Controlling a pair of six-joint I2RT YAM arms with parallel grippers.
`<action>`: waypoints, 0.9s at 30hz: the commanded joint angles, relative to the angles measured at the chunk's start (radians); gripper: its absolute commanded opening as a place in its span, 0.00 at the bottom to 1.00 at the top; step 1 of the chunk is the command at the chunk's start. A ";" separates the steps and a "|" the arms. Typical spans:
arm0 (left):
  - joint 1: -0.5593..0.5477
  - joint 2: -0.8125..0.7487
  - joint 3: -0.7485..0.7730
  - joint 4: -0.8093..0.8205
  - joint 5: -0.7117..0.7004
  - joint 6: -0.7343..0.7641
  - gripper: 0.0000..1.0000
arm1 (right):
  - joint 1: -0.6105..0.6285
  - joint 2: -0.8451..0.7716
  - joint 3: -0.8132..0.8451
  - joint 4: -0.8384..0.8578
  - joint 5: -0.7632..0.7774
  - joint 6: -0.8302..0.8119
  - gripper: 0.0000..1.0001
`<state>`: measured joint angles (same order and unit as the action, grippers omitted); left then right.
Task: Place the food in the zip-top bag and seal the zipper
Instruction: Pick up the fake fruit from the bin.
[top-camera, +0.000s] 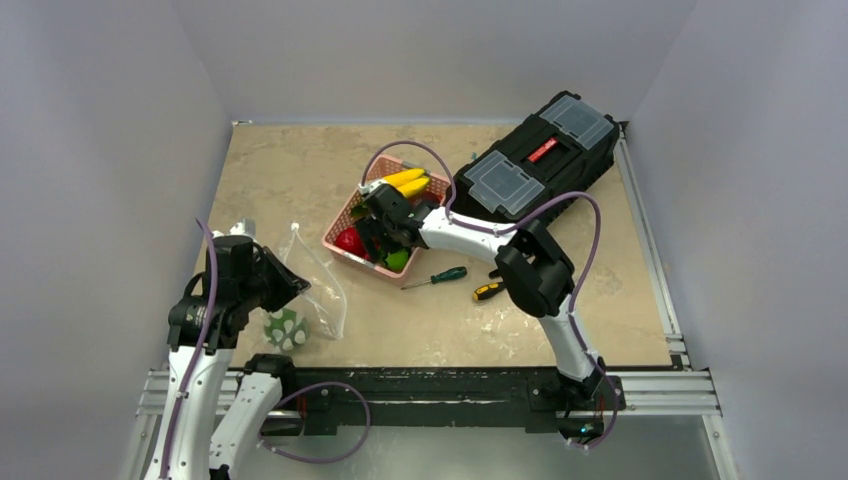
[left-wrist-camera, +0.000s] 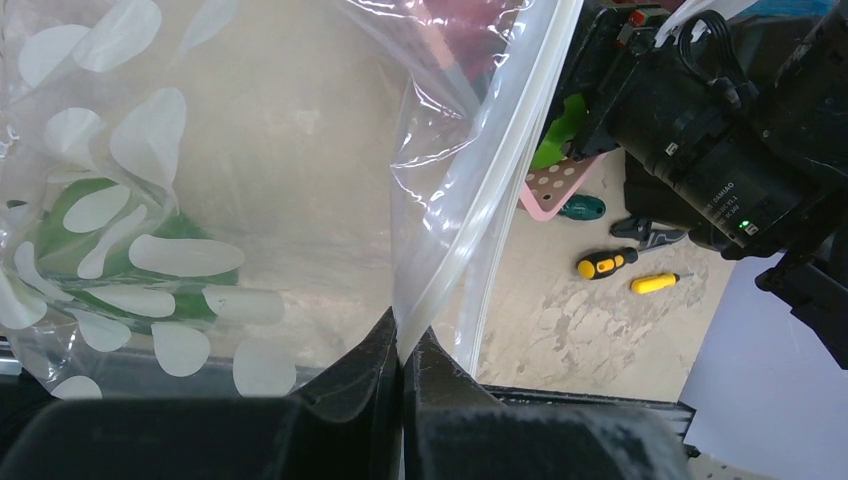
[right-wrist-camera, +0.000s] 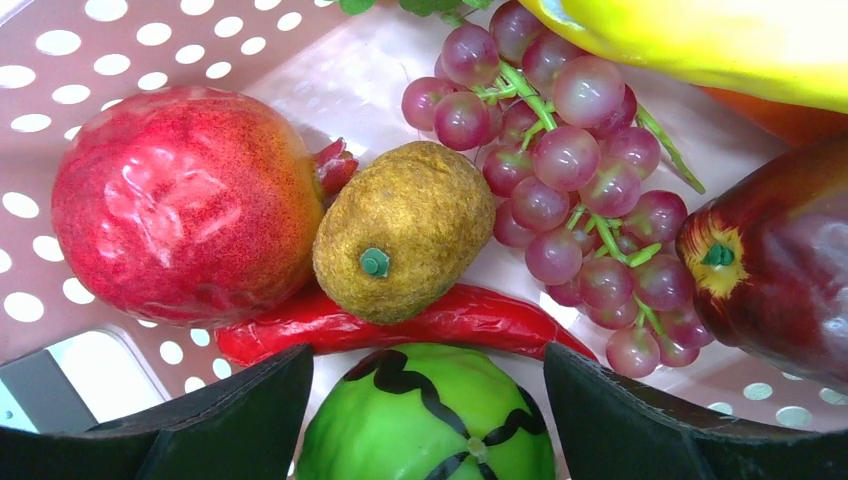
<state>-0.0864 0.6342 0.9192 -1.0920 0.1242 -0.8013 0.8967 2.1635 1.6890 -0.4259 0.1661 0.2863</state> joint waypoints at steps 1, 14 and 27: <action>-0.001 -0.010 -0.005 0.039 0.021 -0.012 0.00 | 0.009 -0.085 0.019 -0.023 0.010 -0.021 0.89; -0.001 -0.011 -0.017 0.046 0.035 -0.015 0.00 | 0.062 -0.108 -0.052 -0.031 0.079 -0.027 0.90; -0.001 -0.025 -0.029 0.046 0.044 -0.016 0.00 | 0.065 -0.077 -0.050 -0.032 0.086 -0.032 0.80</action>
<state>-0.0864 0.6128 0.9009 -1.0809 0.1471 -0.8101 0.9546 2.0918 1.6451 -0.4572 0.2485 0.2668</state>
